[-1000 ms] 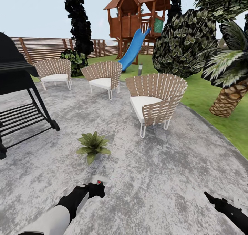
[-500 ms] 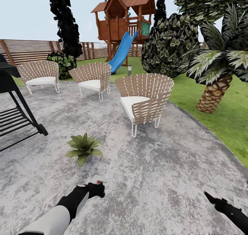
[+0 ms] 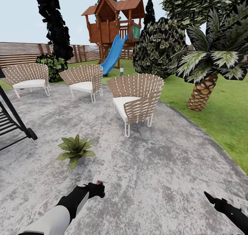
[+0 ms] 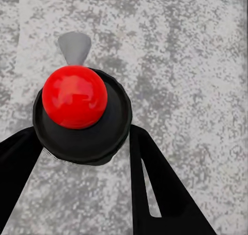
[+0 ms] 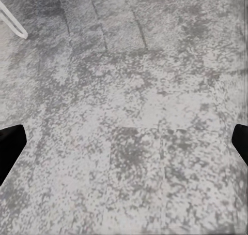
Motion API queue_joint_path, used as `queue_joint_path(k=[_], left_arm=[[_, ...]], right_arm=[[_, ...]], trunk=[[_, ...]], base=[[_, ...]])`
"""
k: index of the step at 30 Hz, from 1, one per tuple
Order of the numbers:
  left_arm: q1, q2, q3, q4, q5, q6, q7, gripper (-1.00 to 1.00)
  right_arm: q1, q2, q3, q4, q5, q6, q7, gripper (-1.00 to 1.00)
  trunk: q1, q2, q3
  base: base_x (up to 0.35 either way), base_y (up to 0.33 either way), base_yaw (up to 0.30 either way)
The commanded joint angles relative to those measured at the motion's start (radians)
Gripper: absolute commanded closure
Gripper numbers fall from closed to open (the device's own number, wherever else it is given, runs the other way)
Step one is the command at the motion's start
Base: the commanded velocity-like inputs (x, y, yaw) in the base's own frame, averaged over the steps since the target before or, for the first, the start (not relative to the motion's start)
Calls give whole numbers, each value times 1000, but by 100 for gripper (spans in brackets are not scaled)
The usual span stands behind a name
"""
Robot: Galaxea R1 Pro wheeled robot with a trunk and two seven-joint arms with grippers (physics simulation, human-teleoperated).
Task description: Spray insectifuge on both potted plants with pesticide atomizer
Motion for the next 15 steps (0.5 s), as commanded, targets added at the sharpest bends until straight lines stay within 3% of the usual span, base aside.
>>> queue_joint_path(k=[1, 15], left_arm=[[0, 0, 1, -3, -10, 4, -4, 100], [0, 0, 1, -3, -10, 4, -4, 100]], right_arm=[[-2, 0, -5, -1, 4, 5, 7, -100], [-2, 0, -5, -1, 4, 5, 8, -100]], trunk=[[4, -8, -3], [57, -106, -26]], base=[[0, 0, -148], [0, 0, -143]])
